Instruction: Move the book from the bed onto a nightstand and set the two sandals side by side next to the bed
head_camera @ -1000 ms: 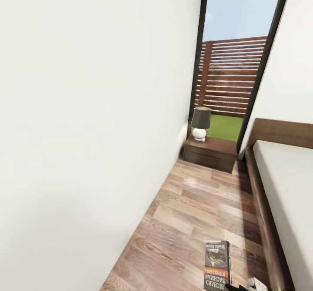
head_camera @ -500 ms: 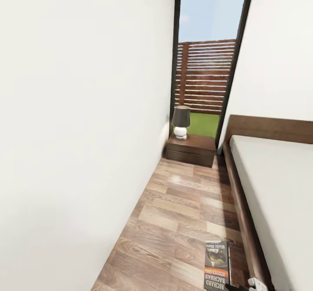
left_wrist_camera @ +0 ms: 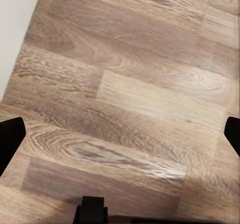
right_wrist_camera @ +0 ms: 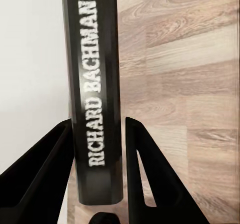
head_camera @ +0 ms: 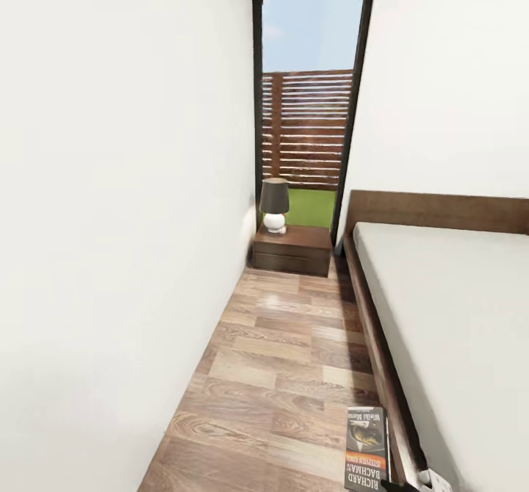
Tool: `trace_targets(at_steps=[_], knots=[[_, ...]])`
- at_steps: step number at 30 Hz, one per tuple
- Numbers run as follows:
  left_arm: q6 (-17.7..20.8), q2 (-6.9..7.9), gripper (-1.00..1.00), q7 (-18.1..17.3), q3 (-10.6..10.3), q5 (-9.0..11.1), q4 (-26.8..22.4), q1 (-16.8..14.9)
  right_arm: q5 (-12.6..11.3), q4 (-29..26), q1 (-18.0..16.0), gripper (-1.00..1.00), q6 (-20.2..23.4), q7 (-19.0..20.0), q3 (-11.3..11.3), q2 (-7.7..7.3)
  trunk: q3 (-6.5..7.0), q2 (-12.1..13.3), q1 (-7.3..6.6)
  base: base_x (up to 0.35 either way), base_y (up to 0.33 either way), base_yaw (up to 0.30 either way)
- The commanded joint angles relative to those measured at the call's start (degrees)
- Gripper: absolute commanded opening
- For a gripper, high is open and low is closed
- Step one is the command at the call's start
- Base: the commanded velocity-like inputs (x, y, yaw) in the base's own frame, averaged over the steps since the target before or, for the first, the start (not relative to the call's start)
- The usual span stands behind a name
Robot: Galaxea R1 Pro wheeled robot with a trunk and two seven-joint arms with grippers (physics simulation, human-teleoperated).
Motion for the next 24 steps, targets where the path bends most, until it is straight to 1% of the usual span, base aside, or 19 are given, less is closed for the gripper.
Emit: trace_targets(at_steps=[1, 18, 24], knots=[[-0.18, 0.02, 1.0, -0.25, -0.45, 0.6, 0.05, -0.03, -0.39, -0.03, -0.05, -1.0, 0.61, 0.18, -0.4, 0.0, -0.06, -0.03, 0.0, 0.0, 0.0, -0.287], [-0.21, 0.02, 1.0, -0.25, -0.39, 0.6, 0.05, -0.03, -0.38, 0.01, -0.05, -1.0, 0.61, 0.2, -0.41, 0.0, -0.06, -0.03, 0.0, 0.0, 0.0, -0.285], [-0.2, 0.02, 1.0, -0.25, -0.39, 0.6, 0.05, -0.03, -0.39, -0.01, -0.05, -1.0, 0.61, 0.2, -0.4, 0.0, -0.06, -0.03, 0.0, 0.167, 0.093, -0.08]])
